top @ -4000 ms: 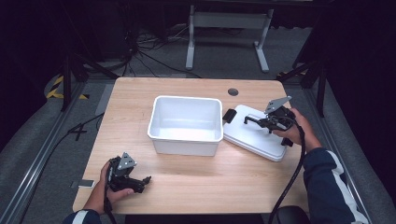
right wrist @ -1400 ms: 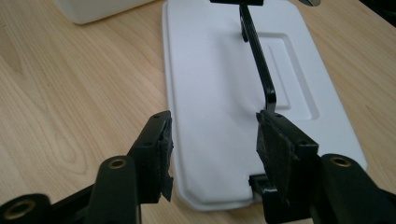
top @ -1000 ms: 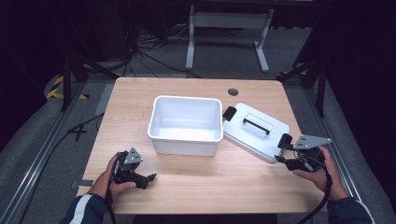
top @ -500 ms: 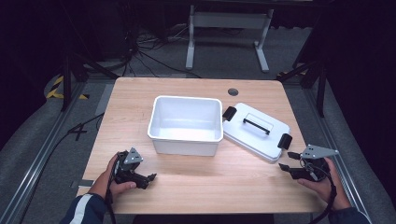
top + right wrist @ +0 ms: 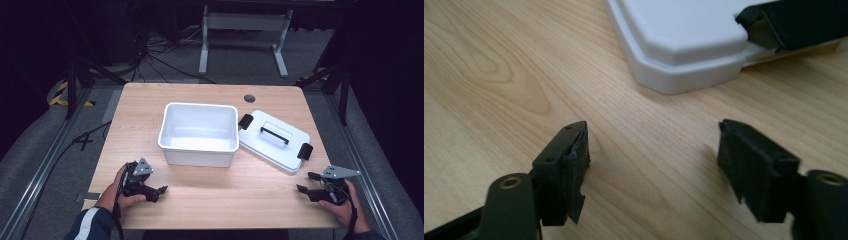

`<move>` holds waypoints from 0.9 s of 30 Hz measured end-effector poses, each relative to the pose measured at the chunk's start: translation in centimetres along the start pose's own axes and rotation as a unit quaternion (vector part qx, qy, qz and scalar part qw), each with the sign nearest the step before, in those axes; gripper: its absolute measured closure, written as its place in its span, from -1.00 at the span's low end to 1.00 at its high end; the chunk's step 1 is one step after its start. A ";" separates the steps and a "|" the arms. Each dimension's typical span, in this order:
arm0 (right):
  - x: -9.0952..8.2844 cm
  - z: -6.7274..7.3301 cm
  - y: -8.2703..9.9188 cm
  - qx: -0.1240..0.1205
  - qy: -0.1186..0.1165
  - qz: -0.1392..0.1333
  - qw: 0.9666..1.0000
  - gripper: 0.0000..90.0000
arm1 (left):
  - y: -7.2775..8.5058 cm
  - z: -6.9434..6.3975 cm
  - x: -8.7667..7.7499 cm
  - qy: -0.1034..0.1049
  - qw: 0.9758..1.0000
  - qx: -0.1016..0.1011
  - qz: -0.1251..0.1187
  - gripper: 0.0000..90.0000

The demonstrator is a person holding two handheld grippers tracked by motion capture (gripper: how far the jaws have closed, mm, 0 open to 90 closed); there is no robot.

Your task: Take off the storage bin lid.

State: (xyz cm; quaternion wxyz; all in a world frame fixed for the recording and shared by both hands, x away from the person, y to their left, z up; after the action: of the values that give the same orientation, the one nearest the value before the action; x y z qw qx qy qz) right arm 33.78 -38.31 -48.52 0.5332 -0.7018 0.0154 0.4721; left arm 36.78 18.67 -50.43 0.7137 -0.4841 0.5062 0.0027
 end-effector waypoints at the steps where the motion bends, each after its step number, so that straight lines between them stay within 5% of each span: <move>1: 0.1 0.0 0.2 0.001 0.005 -0.010 1.000 -0.38 | 0.0 0.0 0.0 0.000 1.000 0.000 0.000 -1.00; 27: 0.1 0.0 0.2 0.005 0.013 -0.012 1.000 -0.40 | 0.0 0.0 0.0 -0.003 1.000 0.001 -0.001 -0.99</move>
State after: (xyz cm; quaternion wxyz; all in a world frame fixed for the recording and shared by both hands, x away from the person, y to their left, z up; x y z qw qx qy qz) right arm 33.66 -38.35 -48.74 0.5418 -0.7056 0.0160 0.4564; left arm 36.74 18.67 -50.43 0.7154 -0.4841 0.5038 0.0031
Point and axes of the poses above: each handheld gripper's, and its own axes: x roughly forward along the jaws, y roughly out of its underside, z roughly to its left, the point moved 3 cm from there along x, roughly forward along the jaws, and after that the axes turned 3 degrees about -y, right-handed, at the moved point
